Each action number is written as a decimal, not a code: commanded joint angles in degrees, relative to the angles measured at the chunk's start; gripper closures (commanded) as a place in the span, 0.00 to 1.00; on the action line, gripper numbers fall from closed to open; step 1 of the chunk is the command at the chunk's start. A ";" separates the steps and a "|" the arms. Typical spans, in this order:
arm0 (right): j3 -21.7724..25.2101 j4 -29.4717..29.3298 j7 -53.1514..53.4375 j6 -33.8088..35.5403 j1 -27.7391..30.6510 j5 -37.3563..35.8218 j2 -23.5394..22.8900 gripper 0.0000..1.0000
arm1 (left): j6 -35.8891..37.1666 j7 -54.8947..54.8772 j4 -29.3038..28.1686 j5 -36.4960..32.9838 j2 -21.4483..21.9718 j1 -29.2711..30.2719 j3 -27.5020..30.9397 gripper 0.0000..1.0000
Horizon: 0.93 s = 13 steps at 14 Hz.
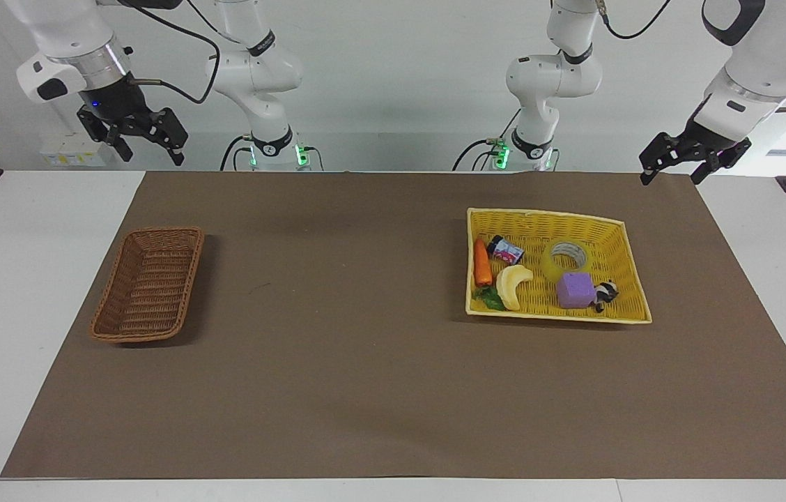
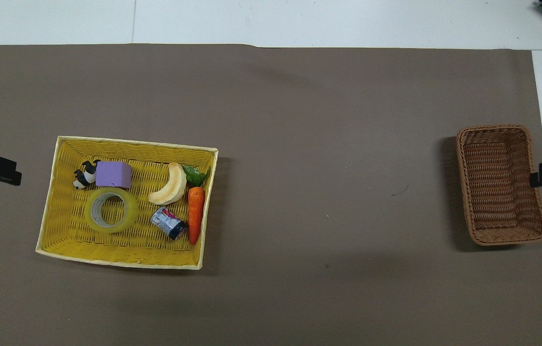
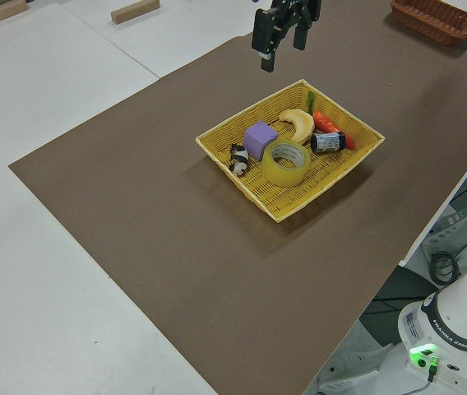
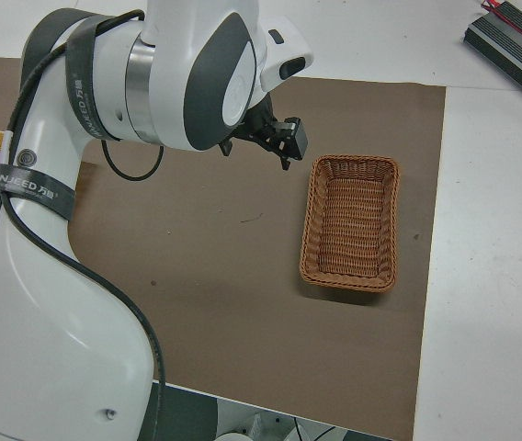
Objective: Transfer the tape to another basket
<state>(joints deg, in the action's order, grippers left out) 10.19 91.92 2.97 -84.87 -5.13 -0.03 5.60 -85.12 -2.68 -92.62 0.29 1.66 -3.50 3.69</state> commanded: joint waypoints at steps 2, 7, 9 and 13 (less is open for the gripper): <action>-0.26 1.06 0.19 -0.65 0.12 -0.06 1.08 0.00 | -2.85 -0.13 -6.07 -0.64 3.17 -0.10 0.09 0.00; -0.26 0.98 0.19 -0.65 0.12 -0.06 1.08 0.00 | -13.62 -0.22 -17.38 -0.46 4.67 -0.45 0.09 0.00; -0.26 0.98 0.19 -0.65 0.12 -0.06 0.99 0.00 | -21.28 -0.39 -21.88 -0.46 4.15 -0.63 -0.08 0.00; -0.26 0.98 0.19 -0.65 0.12 -0.06 1.08 0.00 | -31.75 0.13 -28.91 -0.46 3.97 -0.89 -0.09 0.00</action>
<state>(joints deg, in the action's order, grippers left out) 10.19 91.92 2.97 -84.87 -5.13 -0.03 5.60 -111.72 -2.72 -116.28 0.29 3.37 -3.63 3.16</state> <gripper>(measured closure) 0.000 0.000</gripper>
